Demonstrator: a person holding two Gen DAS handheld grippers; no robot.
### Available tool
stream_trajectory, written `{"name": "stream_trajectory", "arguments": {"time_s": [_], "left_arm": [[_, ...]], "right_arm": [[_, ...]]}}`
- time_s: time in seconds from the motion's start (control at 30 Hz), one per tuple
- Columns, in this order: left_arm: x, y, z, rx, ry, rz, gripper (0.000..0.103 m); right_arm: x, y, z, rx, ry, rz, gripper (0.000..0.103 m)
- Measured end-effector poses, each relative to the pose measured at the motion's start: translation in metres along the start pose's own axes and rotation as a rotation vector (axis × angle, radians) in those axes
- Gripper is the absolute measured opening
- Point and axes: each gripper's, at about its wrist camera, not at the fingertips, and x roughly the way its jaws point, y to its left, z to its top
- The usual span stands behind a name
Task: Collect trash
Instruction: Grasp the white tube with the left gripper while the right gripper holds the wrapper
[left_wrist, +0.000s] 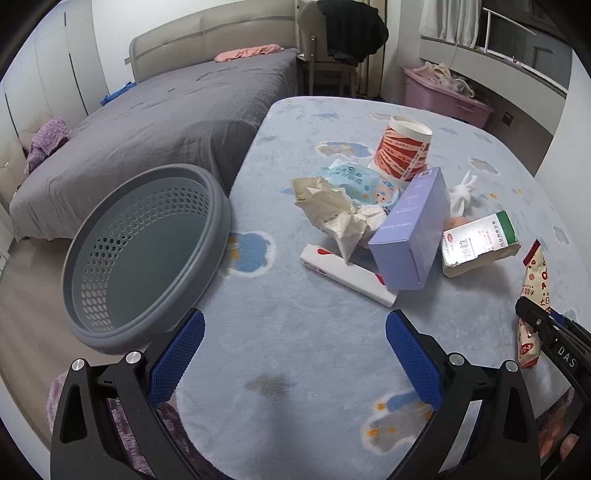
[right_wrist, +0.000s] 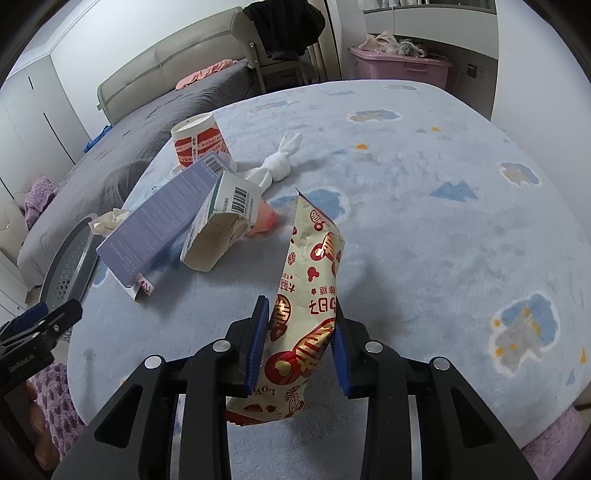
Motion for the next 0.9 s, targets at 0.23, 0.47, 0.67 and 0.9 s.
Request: {"name": "stream_trajectory", "arguments": {"time_s": [0.23,0.47,0.67,0.9], "left_arm": [[0.024,-0.011,-0.002,0.004,0.025,-0.088,0.097],[0.042,-0.012,0.005,0.055,0.019,-0.166,0.097],[0.048,-0.009,0.008,0.151,0.008,-0.222,0.097],[0.058,-0.008,0.012,0.215,0.031,-0.338,0.097]], "right_arm": [[0.003,-0.005,-0.001,0.015,0.006,0.039,0.031],[-0.002,-0.014,0.002,0.047,-0.009,0.074,0.031],[-0.005,-0.018,0.003,0.067,-0.017,0.103,0.031],[-0.007,-0.020,0.004,0.073,-0.021,0.121,0.031]]}}
